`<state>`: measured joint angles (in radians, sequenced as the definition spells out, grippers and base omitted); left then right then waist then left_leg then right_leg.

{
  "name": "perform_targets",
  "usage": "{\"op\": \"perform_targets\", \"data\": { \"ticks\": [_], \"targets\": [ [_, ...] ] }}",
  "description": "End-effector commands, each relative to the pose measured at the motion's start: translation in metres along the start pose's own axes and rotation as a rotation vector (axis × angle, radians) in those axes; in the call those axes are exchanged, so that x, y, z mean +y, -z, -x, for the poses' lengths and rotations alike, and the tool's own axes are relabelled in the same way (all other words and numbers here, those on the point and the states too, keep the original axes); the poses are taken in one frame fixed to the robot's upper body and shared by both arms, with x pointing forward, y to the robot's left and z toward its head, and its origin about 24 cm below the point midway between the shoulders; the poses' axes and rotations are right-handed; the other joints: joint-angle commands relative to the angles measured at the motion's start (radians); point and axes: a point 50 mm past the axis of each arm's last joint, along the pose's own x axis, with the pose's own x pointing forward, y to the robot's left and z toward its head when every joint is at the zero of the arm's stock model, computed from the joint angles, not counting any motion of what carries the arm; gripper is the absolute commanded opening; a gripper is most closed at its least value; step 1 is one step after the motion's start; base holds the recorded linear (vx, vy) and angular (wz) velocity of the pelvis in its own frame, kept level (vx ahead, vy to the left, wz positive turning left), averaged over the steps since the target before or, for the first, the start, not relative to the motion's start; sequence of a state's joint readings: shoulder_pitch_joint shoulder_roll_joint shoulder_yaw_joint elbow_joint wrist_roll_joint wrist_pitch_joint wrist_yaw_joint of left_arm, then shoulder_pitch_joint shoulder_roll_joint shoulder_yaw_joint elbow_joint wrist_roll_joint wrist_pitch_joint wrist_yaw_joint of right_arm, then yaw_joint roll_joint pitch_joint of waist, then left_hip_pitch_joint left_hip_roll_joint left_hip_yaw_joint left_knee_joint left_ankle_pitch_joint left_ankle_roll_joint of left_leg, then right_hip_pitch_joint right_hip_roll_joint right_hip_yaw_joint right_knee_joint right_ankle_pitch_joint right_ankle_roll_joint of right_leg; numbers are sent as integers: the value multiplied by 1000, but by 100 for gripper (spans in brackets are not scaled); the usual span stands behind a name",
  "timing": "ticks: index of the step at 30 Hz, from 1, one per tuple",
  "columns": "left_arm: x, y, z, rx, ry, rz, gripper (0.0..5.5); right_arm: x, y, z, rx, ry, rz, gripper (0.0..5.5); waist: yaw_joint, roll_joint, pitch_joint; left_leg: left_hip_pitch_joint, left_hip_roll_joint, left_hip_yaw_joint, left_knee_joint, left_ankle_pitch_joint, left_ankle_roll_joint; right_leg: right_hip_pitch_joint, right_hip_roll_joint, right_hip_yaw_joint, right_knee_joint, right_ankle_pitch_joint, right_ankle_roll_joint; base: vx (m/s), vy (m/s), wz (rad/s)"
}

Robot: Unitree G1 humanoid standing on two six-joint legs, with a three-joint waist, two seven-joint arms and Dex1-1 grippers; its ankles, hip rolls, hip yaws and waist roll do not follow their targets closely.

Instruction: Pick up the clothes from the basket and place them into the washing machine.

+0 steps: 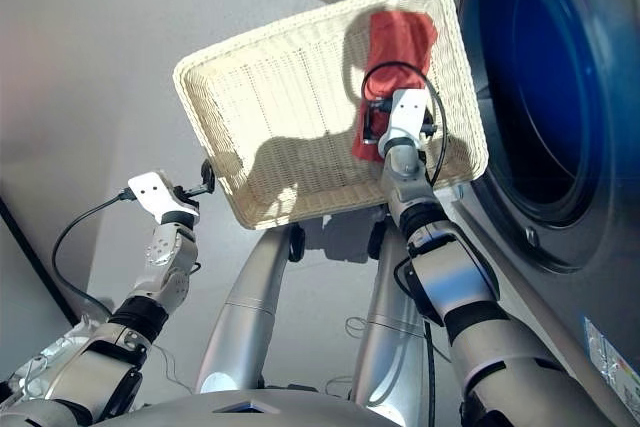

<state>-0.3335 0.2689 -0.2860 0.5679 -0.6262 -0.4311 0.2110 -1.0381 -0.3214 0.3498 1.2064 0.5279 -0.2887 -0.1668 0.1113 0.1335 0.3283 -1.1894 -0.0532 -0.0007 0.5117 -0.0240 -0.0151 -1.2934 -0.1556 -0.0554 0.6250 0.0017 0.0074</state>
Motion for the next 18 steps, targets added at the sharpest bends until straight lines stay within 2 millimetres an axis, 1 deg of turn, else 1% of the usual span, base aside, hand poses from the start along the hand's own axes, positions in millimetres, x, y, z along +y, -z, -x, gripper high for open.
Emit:
{"op": "perform_targets", "data": {
  "ticks": [1, 2, 6, 9, 10, 11, 12, 16, 18],
  "targets": [
    [15, -28, -5, -124, 4, -33, 550, -13, -25, -10, -41, 41, 8, 550, 28, 50, 6, -25, -21, -1, 10, -36, 55, -7, 16, -34, 68, -26, 35, 0, 0, 0],
    [15, -29, -6, -126, 6, -37, 550, -15, -31, -12, -49, 45, 27, 550, 31, 52, 9, -34, -22, -3, 14, -36, 55, -16, 16, -32, 75, -29, 36, 0, 0, 0],
    [13, -35, -9, -144, 9, -40, 550, -17, -41, -16, -63, 58, 50, 550, 37, 53, 19, -51, -24, -8, 11, -30, 51, -32, 11, -36, 86, -35, 37, 0, 0, 0],
    [12, -36, -9, -149, 15, -43, 550, -18, -42, -16, -63, 61, 56, 550, 38, 51, 19, -59, -27, -9, 9, -26, 49, -37, 12, -39, 93, -40, 36, 0, 0, 0],
    [12, -36, -9, -150, 16, -44, 550, -19, -40, -16, -57, 65, 55, 263, 38, 50, 19, -60, -28, -10, 10, -26, 48, -38, 13, -39, 96, -42, 35, 0, 0, 0],
    [11, -36, -9, -147, 18, -45, 550, -21, -38, -15, -50, 70, 45, 15, 38, 49, 18, -61, -29, -9, 11, -26, 49, -39, 13, -40, 96, -42, 34, 0, 0, 0],
    [11, -36, -10, -146, 19, -48, 550, -19, -37, -15, -46, 67, 50, 0, 38, 49, 18, -62, -31, -10, 11, -25, 48, -40, 15, -42, 95, -41, 34, 0, 0, 0],
    [9, -35, -10, -143, 26, -49, 550, -13, -28, -13, -27, 42, 35, 0, 33, 43, 7, -56, -29, -11, 2, -24, 48, -31, 17, -45, 81, -39, 34, 0, 0, 0],
    [10, -32, -11, -128, 24, -52, 550, -8, -17, -9, -2, 24, 25, 0, 28, 32, -5, -43, -25, -11, -11, -24, 49, -16, 21, -49, 60, -32, 34, 0, 0, 0]
  ]
}}
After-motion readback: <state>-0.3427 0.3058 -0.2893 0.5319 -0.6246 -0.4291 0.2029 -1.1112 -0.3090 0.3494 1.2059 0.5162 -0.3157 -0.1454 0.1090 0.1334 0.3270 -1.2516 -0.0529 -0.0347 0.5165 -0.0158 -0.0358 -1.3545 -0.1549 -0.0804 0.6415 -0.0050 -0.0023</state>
